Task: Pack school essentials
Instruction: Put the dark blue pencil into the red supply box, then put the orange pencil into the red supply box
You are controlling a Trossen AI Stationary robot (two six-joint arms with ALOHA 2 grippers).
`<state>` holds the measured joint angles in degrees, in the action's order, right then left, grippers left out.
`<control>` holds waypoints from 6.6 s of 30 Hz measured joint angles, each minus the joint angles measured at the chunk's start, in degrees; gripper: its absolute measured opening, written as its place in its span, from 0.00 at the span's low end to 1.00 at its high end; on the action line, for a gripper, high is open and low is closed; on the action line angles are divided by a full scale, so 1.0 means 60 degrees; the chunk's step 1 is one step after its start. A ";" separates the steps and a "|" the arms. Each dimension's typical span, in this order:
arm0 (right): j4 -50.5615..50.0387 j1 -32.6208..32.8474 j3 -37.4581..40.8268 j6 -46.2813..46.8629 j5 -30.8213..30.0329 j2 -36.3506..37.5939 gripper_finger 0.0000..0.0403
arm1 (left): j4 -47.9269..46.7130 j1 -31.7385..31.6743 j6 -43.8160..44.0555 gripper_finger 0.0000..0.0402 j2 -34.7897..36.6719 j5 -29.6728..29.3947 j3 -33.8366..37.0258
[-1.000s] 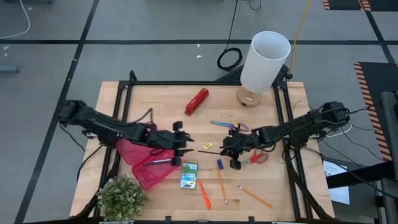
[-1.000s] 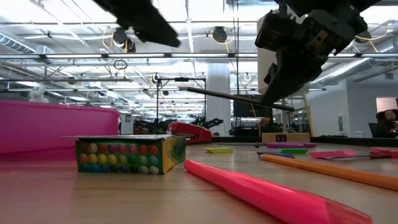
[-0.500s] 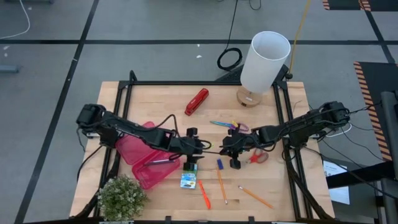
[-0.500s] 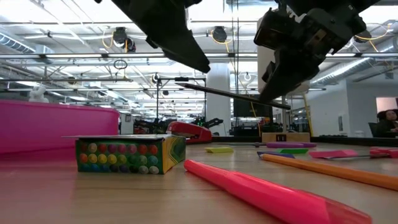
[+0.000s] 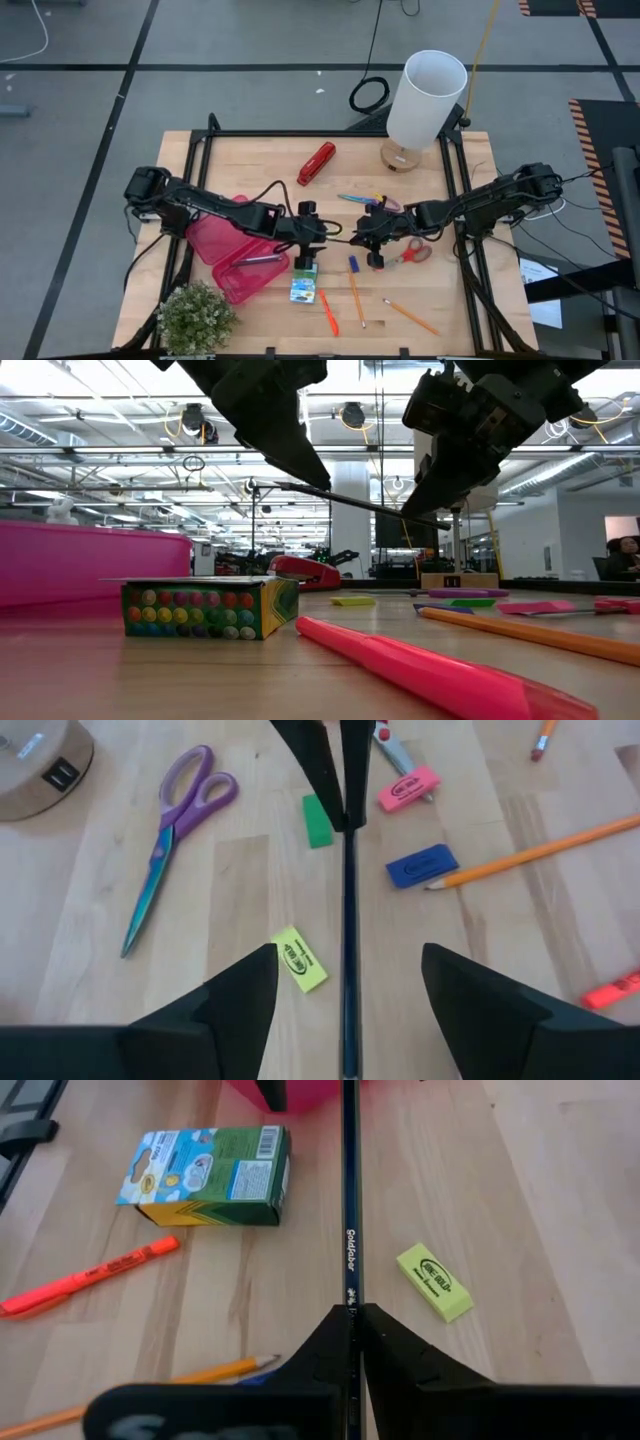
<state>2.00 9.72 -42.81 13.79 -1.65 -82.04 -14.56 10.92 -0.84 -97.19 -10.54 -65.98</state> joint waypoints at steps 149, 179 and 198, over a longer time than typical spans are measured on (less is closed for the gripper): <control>-0.2674 0.5410 -0.4061 0.5817 -0.4941 -0.4445 0.52 | -0.0399 0.1120 0.0278 0.30 0.3809 -0.0544 0.3217; -0.3951 0.5586 -0.4160 0.7400 -0.5039 -0.4495 0.52 | -0.0080 0.2135 0.1409 0.30 0.4339 -0.1507 0.3213; -0.3705 0.5389 -0.4156 0.6831 -0.5198 -0.4495 0.52 | 0.0206 0.2227 0.1168 0.30 0.4335 -0.1250 0.3213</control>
<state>-20.23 42.05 -67.75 54.78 -32.84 -109.01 -13.32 24.28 6.17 -71.18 -18.04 -46.70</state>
